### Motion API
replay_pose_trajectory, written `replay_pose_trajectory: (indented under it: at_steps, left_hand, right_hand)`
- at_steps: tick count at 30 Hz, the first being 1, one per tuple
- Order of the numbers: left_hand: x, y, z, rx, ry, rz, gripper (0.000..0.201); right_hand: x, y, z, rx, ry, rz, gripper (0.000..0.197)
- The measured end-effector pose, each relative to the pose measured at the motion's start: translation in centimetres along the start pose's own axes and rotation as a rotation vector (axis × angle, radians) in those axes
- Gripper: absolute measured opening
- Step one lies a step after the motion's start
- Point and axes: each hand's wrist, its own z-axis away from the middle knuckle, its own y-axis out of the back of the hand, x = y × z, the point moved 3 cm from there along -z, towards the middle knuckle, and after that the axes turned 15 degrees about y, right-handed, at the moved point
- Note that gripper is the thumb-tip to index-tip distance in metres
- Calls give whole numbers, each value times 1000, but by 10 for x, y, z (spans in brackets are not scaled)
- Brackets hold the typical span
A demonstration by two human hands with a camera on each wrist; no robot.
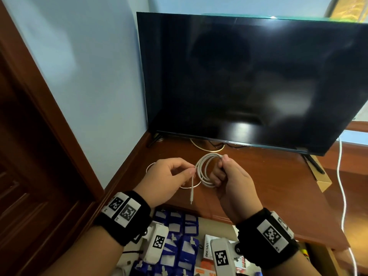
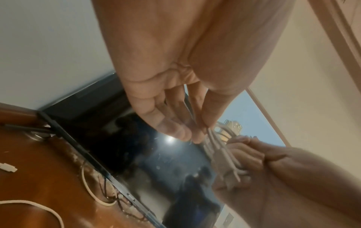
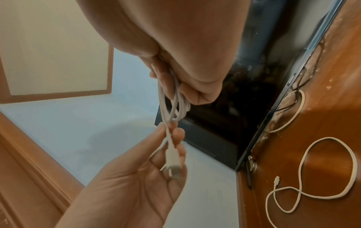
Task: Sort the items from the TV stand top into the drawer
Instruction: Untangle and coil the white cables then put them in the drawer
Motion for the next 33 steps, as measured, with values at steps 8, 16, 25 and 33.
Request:
replay_pose_trajectory:
  at_steps: [8, 16, 25, 33]
  left_hand:
    - [18, 11, 9, -29, 98, 293, 14]
    - [17, -1, 10, 82, 80, 272, 16]
    - [-9, -21, -7, 2, 112, 187, 22]
    - [-29, -54, -15, -378, 359, 696, 11]
  right_hand:
    - [8, 7, 2, -81, -20, 50, 34]
    - [2, 6, 7, -117, -39, 136, 47]
    - [1, 7, 9, -107, -88, 127, 49]
    - [18, 17, 7, -14, -128, 268, 33]
